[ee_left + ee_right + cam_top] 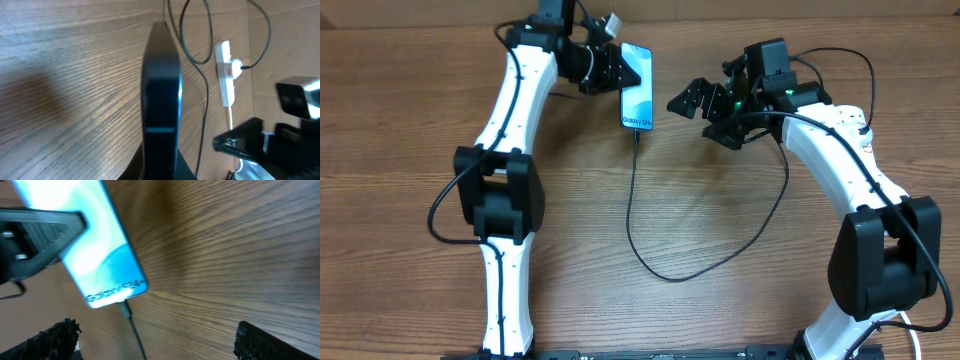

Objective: Plug charger to phone and switch on socket

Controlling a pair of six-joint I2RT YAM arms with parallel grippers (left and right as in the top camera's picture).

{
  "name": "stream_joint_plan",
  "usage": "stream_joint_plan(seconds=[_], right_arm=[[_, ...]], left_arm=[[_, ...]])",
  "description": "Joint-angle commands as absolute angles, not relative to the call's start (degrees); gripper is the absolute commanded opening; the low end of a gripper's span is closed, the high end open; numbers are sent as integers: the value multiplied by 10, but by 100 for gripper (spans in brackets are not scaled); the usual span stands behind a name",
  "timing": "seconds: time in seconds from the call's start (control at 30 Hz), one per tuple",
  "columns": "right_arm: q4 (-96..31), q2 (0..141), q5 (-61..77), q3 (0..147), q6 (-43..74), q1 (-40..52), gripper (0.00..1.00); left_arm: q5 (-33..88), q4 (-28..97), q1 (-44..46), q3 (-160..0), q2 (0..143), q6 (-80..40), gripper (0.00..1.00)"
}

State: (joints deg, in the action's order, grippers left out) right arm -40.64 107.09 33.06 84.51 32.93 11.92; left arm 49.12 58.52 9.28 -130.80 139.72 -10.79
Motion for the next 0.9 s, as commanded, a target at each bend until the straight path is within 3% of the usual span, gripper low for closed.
stream_joint_plan(seconds=[0.0,0.43,0.87], right_arm=[[-417,1059,304,853,325,111,100],[-425,1059,291,853,325,111,100],[-428,1059,285,853,325,111,100]], left_arm=[[521,585,93,-1305,1435,-122,4],[548,577,98,-1304,1518,-122,5],[438,588,99,-1294,1518,-123,13]])
